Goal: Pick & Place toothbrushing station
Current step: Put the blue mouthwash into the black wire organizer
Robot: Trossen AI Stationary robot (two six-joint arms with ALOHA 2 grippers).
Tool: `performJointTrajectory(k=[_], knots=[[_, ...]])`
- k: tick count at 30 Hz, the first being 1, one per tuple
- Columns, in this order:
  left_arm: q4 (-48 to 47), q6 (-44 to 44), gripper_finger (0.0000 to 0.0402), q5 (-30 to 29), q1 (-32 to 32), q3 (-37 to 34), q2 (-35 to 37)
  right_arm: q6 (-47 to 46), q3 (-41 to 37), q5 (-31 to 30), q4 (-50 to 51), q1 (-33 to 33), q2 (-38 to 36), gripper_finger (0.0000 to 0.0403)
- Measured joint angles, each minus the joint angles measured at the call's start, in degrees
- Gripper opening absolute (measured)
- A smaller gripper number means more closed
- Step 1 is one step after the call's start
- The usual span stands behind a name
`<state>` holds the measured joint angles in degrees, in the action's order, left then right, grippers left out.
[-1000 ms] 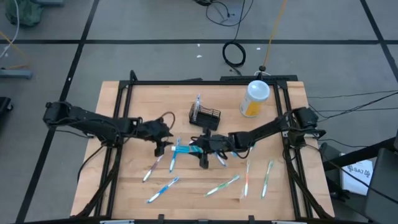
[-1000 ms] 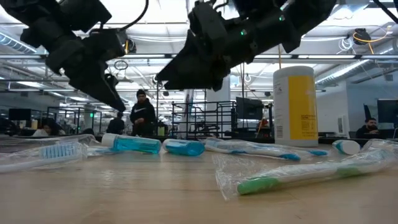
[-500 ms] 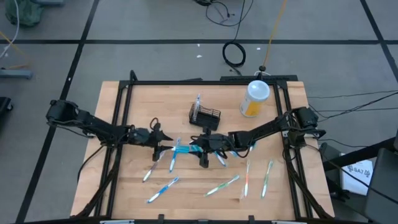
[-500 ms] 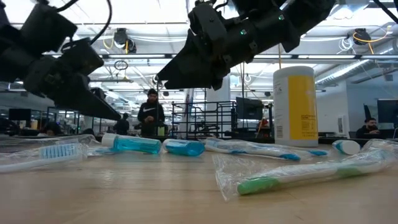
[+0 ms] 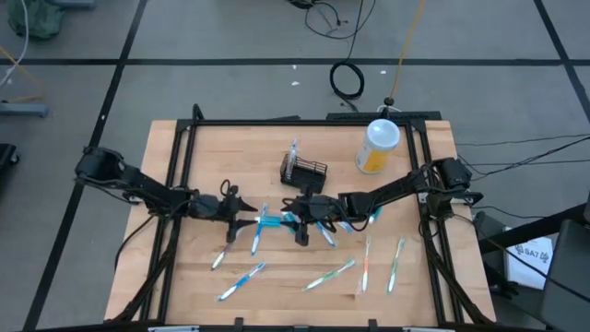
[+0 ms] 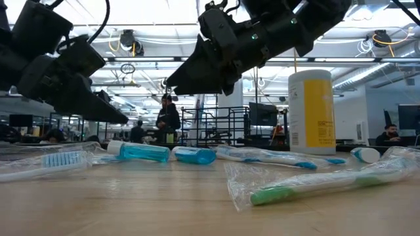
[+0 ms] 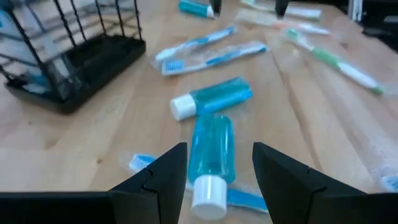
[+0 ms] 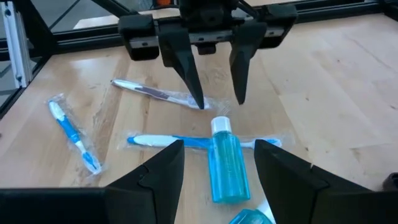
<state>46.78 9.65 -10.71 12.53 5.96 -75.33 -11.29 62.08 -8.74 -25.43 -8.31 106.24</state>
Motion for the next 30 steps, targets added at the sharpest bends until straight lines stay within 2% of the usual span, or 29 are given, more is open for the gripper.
performJointTrajectory(k=[6,11,21,30], knots=[[1.80,2.23,0.0186,-2.16,0.35,0.00,-6.08,0.00,0.00,-0.01,0.00,0.00,0.00,0.0187],[7.24,2.27,0.0186,-2.18,0.35,0.00,-11.60,0.00,0.00,0.01,0.00,0.00,0.00,0.0187],[9.04,-0.19,0.0183,2.35,0.35,2.66,-17.62,0.00,0.00,0.01,0.02,0.00,0.00,0.0187],[8.81,-0.29,0.0101,3.26,0.20,3.06,-18.19,0.00,-0.04,0.01,0.26,0.00,0.00,0.0187]])
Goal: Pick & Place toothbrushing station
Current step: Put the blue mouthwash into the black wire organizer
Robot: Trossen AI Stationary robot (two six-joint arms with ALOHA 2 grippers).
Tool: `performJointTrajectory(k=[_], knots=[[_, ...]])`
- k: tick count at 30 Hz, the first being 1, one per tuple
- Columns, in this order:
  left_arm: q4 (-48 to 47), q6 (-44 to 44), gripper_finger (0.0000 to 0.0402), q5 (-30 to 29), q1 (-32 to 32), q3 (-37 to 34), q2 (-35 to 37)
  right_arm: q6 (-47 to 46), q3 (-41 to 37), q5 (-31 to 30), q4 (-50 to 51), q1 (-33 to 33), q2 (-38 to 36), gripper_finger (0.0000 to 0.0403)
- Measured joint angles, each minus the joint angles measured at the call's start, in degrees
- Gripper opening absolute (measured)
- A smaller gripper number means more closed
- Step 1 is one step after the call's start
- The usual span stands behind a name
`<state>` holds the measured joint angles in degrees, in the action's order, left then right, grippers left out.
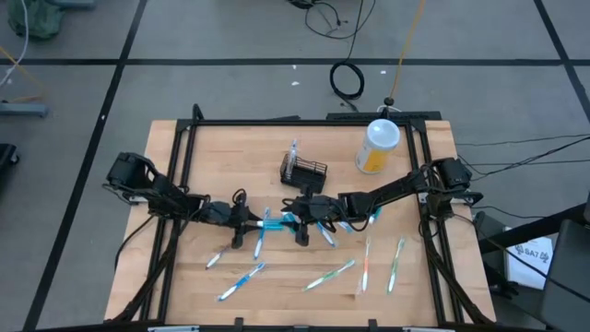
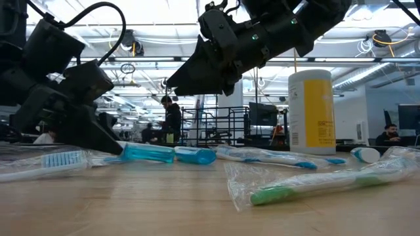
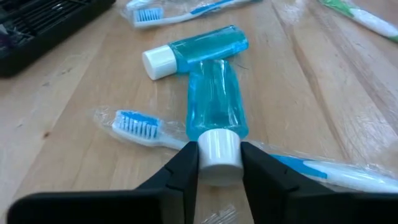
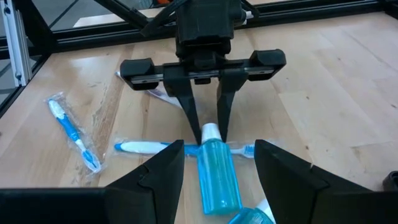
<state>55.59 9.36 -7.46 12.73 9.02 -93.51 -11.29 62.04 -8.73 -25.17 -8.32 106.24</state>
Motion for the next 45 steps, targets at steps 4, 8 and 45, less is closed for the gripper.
performJointTrajectory(k=[4,8,45], knots=[[0.11,-0.06,0.0105,-0.05,0.00,0.00,0.00,0.00,0.00,0.00,-0.02,0.00,0.00,0.0187],[0.43,-0.20,0.0116,-0.27,0.00,-0.02,0.00,0.00,0.00,0.00,-0.02,0.00,0.00,0.0187],[-22.26,-1.74,0.0102,5.50,0.00,9.98,12.35,13.04,-0.07,-0.34,4.51,-0.42,-3.75,0.0187]])
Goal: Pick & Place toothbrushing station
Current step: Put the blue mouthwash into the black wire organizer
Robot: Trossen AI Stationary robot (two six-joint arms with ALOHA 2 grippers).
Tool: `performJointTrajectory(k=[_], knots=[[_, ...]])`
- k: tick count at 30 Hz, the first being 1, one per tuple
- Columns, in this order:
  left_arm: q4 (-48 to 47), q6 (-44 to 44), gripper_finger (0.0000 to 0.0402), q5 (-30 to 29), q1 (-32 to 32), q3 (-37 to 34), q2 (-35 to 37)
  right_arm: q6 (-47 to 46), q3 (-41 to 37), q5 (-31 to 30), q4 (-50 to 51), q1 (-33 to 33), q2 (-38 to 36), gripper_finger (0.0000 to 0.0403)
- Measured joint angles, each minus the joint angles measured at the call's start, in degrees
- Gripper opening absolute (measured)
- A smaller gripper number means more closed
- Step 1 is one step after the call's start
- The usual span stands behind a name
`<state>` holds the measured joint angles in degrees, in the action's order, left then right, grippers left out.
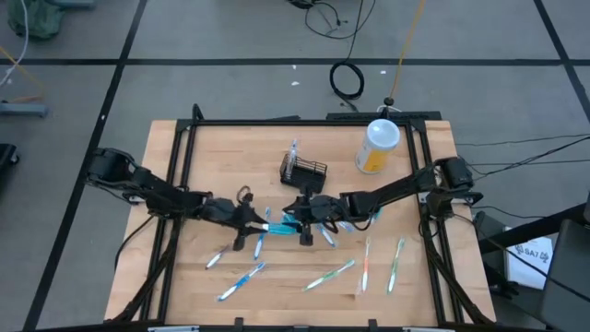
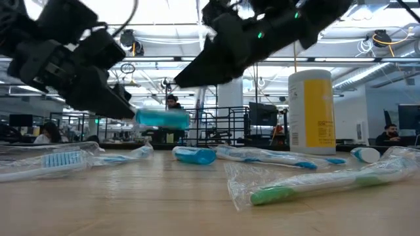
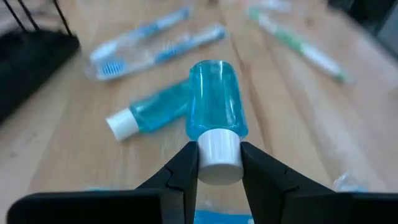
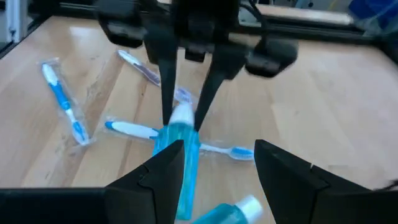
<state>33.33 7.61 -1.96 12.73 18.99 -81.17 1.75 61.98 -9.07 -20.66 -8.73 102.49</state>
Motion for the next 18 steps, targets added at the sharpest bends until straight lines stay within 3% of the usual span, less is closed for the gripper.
performJointTrajectory(k=[4,8,13,18], knots=[[-19.71,-4.20,0.0102,-1.20,-0.04,9.70,1.19,1.60,0.04,-2.40,10.84,-0.23,-6.75,0.0187],[-39.71,-9.98,0.0102,-6.31,-1.38,22.12,1.19,-3.50,0.02,-3.90,22.44,-0.80,-13.83,0.0187],[-55.01,-18.90,0.0102,-10.66,-3.97,36.22,1.29,-14.52,-1.61,-4.15,34.52,-2.71,-20.06,0.0187],[-62.91,-30.28,0.0102,-15.31,-5.38,45.74,1.22,-19.23,-8.75,-4.15,35.74,-6.13,-25.02,0.0187]])
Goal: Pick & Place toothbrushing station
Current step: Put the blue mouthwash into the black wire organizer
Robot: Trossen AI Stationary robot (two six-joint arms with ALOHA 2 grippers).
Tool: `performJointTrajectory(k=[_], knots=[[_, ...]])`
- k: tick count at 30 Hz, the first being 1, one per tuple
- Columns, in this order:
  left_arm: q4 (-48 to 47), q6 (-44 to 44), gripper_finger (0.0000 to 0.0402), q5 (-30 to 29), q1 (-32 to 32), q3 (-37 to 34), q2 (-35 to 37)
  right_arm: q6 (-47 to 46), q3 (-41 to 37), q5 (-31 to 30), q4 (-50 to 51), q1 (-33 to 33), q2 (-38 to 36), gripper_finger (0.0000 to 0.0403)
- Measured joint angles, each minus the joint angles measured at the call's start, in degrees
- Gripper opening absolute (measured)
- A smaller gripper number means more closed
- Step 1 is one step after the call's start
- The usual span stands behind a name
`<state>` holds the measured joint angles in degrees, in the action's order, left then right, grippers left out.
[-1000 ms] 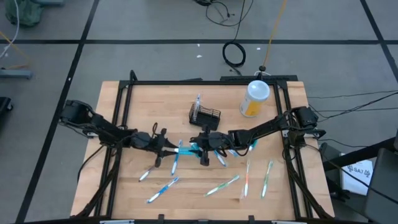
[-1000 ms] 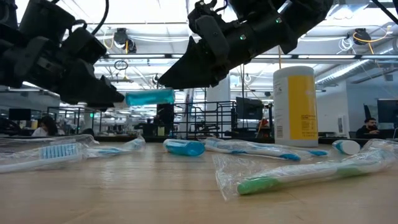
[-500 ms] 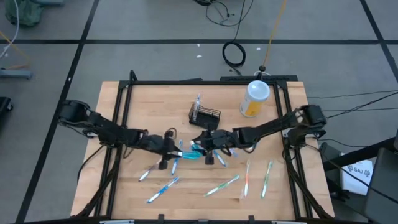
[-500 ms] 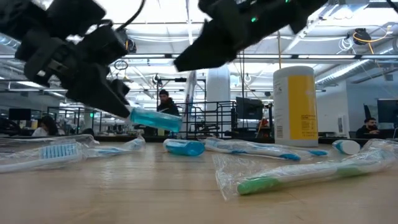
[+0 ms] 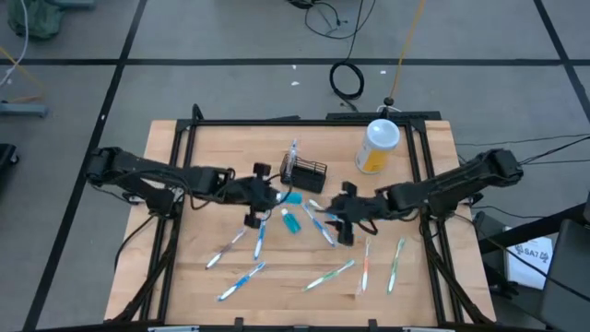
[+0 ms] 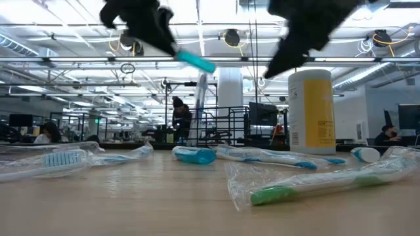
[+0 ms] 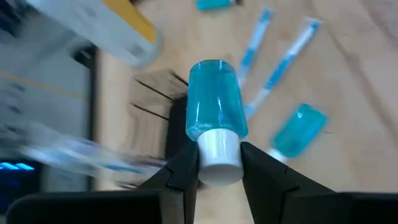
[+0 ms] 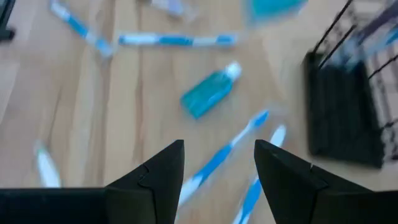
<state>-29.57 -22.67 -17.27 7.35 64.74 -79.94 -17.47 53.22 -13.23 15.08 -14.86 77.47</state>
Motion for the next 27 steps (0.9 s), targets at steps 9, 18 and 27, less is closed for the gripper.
performJointTrajectory(k=[9,18,27], knots=[[0.14,-16.84,0.0102,-1.21,-2.71,5.89,0.00,-5.14,-6.76,-0.21,-3.46,-1.54,-6.06,0.0187],[-0.36,-5.45,0.0102,-3.62,-9.24,5.87,-1.82,-3.03,-7.62,-0.06,-11.43,-1.37,-6.73,0.0187],[1.25,-18.55,0.0102,1.64,-11.47,5.93,-3.72,-2.58,-7.64,-0.19,-11.83,-1.28,-6.73,0.0187]])
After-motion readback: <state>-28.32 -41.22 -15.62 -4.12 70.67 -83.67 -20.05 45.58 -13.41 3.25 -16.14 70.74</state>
